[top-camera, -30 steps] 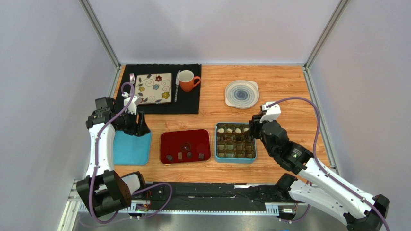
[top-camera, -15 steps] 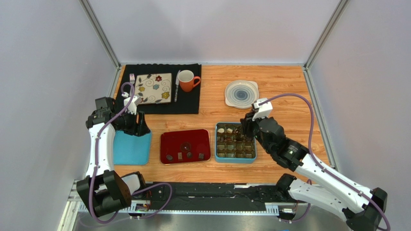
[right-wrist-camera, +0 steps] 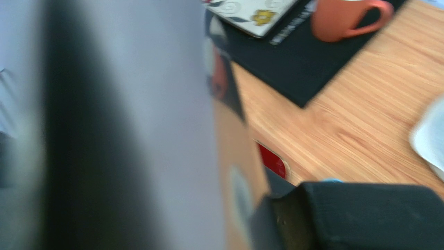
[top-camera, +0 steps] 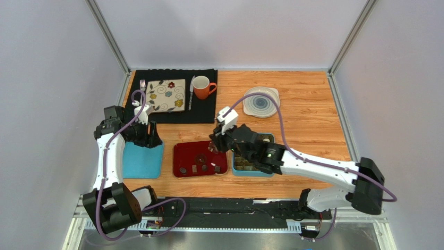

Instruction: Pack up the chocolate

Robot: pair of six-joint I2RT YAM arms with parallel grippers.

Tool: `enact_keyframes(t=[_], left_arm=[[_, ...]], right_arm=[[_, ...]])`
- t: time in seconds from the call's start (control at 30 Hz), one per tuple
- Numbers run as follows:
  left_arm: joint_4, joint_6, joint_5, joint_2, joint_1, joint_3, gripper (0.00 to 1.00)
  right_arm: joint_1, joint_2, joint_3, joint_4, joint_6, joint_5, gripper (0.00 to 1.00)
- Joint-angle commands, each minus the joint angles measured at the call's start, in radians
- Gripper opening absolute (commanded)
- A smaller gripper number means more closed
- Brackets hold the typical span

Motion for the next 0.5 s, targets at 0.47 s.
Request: enact_keyframes(t=[0.47], left_arm=[[0.043, 0.011, 0.003, 0.027, 0.042, -0.034, 0.64]], right_arm=[[0.154, 0.428, 0.299, 0.255, 0.019, -0.138, 0.31]])
